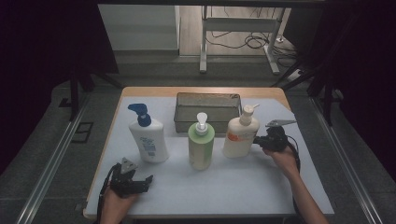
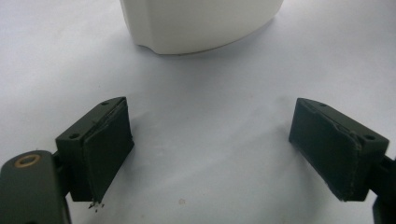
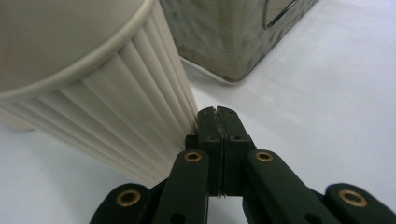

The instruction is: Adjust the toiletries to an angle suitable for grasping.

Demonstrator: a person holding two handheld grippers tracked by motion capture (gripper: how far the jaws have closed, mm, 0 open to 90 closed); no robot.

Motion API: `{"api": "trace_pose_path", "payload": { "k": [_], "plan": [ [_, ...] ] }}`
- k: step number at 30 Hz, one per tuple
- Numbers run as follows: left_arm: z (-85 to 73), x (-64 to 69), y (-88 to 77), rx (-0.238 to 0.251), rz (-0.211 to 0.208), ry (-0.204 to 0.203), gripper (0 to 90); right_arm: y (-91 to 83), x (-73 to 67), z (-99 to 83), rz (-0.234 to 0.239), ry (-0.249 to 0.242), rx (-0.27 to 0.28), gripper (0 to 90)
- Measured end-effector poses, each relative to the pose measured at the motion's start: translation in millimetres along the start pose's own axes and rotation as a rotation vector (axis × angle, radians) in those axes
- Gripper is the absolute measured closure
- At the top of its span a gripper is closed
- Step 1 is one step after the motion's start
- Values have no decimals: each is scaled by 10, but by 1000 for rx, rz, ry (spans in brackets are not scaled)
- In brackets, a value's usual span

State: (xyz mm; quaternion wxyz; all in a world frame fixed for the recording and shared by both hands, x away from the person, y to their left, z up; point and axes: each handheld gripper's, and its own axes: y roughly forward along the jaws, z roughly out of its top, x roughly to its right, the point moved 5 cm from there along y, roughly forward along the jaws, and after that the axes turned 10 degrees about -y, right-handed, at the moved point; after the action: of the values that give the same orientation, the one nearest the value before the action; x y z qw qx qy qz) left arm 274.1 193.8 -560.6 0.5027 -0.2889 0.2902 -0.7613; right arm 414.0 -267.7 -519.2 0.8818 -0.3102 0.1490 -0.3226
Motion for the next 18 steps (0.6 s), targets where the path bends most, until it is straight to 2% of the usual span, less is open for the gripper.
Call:
{"api": "trace_pose_path", "payload": {
  "k": [18],
  "plan": [
    [0, 0, 0, -1, 0, 0, 127, -92, -238, -103, 30, -45, 5, 880]
  ]
}}
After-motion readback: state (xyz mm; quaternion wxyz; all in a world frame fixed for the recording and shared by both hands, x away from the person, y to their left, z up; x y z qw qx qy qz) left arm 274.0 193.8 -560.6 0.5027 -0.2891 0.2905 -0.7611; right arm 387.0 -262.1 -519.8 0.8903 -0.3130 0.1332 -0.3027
